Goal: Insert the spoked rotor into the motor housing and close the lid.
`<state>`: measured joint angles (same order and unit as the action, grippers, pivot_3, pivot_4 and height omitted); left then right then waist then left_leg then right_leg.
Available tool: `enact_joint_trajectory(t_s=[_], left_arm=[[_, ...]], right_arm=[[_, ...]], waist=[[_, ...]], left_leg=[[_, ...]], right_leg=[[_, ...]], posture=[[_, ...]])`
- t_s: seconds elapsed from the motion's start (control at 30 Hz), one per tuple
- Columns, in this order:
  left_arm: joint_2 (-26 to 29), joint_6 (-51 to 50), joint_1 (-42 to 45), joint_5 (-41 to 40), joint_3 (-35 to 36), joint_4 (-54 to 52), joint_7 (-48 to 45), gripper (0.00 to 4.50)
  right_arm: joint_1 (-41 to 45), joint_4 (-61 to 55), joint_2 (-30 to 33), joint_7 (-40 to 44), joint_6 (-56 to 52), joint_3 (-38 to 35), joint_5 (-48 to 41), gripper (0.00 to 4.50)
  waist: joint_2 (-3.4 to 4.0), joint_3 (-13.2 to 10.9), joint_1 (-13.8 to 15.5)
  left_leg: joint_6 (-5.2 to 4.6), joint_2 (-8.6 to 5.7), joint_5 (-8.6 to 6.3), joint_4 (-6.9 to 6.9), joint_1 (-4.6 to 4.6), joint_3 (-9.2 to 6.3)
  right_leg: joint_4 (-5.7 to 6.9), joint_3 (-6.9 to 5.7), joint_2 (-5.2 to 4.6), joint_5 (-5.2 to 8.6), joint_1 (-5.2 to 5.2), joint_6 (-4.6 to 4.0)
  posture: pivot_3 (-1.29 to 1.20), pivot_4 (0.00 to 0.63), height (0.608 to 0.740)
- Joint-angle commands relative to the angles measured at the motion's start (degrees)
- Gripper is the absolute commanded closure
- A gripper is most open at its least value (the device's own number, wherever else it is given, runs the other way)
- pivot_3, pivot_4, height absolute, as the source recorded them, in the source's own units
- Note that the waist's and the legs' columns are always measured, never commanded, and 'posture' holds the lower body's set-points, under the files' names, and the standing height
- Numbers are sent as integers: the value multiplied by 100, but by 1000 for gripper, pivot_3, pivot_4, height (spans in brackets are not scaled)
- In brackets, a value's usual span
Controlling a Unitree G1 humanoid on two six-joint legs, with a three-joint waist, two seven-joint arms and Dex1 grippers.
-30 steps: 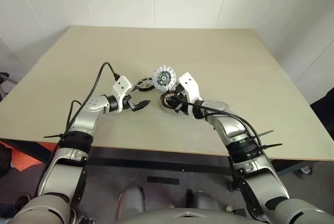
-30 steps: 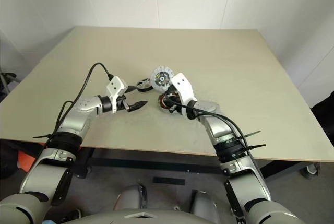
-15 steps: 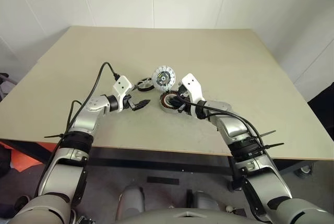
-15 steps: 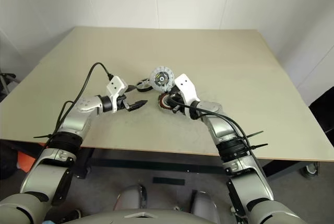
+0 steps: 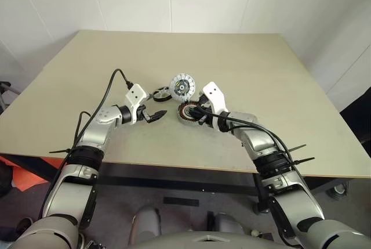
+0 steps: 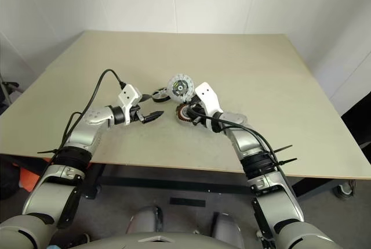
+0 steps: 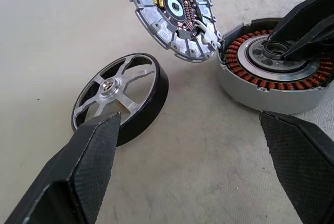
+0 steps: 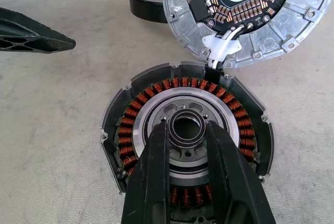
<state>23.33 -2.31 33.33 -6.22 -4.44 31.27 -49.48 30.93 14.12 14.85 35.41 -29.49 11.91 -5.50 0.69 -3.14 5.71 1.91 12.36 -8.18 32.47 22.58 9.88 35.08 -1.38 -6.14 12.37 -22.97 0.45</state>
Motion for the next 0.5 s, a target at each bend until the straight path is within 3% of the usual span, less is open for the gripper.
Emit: enact_joint_trajectory(t_s=[0.03, 0.13, 0.33, 0.43, 0.5], left_arm=[[24, 116, 122, 25, 46, -91, 39, 0], [17, 125, 126, 32, 39, -78, 45, 0], [-11, 150, 153, 50, 26, -26, 57, 0], [-36, 164, 164, 65, 19, -1, 69, 0], [-49, 181, 170, 77, 23, 17, 76, 0]], right_arm=[[-52, -280, 114, 74, -53, -20, 5, 2417], [-51, -534, 112, 124, -9, -41, -48, 1465], [130, -760, 28, 142, -133, -234, -242, 1465], [217, -682, -34, 85, -112, -348, -319, 2115], [232, -615, -61, 75, -100, -371, -318, 2785]], waist=[[0, 0, 3], [0, 0, 3], [0, 0, -3], [0, 0, -4], [0, 0, -4]], left_leg=[[0, 0, 0, 0, 0, 0], [-1, 0, 0, -1, 1, 0], [-1, 2, 0, -2, 2, 0], [0, 1, 0, -2, 2, 0], [-1, 0, 0, -2, 2, 0]], right_leg=[[0, 0, 0, 0, 0, 0], [-1, 0, 0, 0, -1, 0], [-1, -1, 1, 0, -4, 0], [-1, 0, 1, 0, -5, 0], [-1, 0, 1, 0, -4, 0]], posture=[[0, 0, 740], [0, 0, 740], [0, 0, 740], [0, 0, 740], [0, 0, 740]])
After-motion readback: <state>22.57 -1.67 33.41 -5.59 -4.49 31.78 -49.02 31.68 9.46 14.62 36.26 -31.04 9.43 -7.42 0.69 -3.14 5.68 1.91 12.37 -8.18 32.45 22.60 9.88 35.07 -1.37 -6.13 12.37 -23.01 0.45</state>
